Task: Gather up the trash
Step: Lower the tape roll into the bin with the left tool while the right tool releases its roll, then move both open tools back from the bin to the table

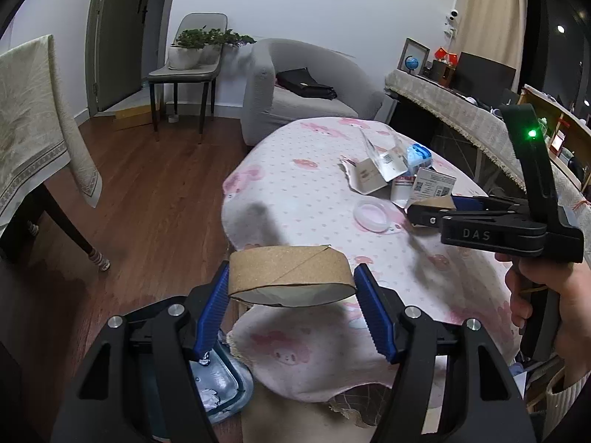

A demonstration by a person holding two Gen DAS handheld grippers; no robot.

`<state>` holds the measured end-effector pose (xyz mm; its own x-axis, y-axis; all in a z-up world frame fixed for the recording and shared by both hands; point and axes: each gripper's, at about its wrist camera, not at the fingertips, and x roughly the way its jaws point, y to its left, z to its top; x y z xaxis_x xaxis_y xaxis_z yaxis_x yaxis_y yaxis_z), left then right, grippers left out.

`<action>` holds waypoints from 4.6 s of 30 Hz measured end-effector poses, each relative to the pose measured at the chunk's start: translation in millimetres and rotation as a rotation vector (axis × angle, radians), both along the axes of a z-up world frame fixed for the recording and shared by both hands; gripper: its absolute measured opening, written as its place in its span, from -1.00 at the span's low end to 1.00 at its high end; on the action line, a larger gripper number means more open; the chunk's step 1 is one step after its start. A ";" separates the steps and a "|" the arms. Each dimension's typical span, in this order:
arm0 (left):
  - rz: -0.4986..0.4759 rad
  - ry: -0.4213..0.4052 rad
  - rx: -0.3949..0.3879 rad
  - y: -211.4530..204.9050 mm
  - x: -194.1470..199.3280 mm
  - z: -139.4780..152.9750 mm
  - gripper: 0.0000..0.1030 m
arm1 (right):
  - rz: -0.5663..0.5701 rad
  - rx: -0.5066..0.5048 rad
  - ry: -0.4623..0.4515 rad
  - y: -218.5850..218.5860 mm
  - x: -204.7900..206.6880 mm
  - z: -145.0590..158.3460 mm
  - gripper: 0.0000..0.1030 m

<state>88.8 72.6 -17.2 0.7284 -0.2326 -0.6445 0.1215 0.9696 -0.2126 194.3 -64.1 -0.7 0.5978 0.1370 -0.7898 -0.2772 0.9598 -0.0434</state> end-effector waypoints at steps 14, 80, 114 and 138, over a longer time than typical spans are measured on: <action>0.055 0.008 0.017 37.9 -10.3 -5.3 0.34 | 0.092 0.074 -0.057 30.7 -7.7 18.8 0.23; 0.286 0.055 -0.058 212.7 -80.4 -7.4 0.02 | 0.507 -0.081 0.320 259.0 -62.0 -122.0 0.44; 0.157 -0.058 -0.032 84.9 -24.7 34.2 0.10 | 0.363 0.184 0.041 119.4 -40.6 8.2 0.44; -0.022 -0.044 0.026 -29.0 20.9 14.4 0.56 | 0.049 0.177 -0.094 -21.5 -20.3 28.4 0.65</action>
